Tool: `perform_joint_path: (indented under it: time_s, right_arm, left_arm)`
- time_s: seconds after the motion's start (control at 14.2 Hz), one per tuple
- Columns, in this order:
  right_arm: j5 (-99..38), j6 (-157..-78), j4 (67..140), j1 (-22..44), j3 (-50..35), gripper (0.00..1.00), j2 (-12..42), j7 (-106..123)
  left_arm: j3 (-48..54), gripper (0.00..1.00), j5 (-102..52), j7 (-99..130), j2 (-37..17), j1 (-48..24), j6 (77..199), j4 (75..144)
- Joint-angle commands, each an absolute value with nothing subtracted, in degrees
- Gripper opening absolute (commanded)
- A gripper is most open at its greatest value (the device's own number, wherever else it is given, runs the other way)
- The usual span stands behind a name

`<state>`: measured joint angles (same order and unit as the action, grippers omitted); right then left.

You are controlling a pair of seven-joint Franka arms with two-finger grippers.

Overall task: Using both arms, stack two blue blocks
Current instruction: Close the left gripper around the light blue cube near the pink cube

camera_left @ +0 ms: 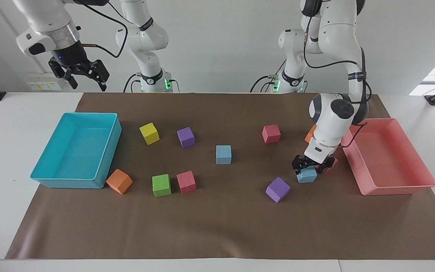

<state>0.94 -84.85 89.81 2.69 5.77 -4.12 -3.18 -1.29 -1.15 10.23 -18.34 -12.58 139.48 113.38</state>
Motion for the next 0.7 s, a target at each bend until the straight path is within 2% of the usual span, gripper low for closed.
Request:
perform_joint_path:
  time_s: [0.0, 0.35, 0.42, 0.56, 0.63]
  right_arm:
    - [-0.44, -84.02, 89.65, 2.29, 5.63, 1.0, -4.39, -2.11]
    - [-0.44, -84.02, 89.65, 2.29, 5.63, 1.0, -4.39, -2.11]
    - [-0.44, -84.02, 89.65, 2.29, 5.63, 1.0, -4.39, -2.11]
    - [-0.44, -84.11, 89.65, 2.29, 5.63, 1.0, -4.39, -2.11]
    - [-0.44, -84.02, 89.65, 2.29, 5.63, 1.0, -4.39, -2.11]
  left_arm:
    - [-1.67, 0.87, -0.09, 10.81, -18.02, -13.45, 140.71, 115.05]
    - [-1.67, 0.79, -0.09, 10.72, -18.11, -13.45, 143.09, 115.58]
    - [-1.67, 0.74, 0.09, 10.72, -18.11, -13.53, 143.17, 115.58]
    - [-1.67, 0.29, 2.53, 10.72, -18.19, -13.36, 143.09, 115.22]
    - [-1.67, 0.16, 4.81, 10.72, -18.19, -13.36, 142.91, 115.14]
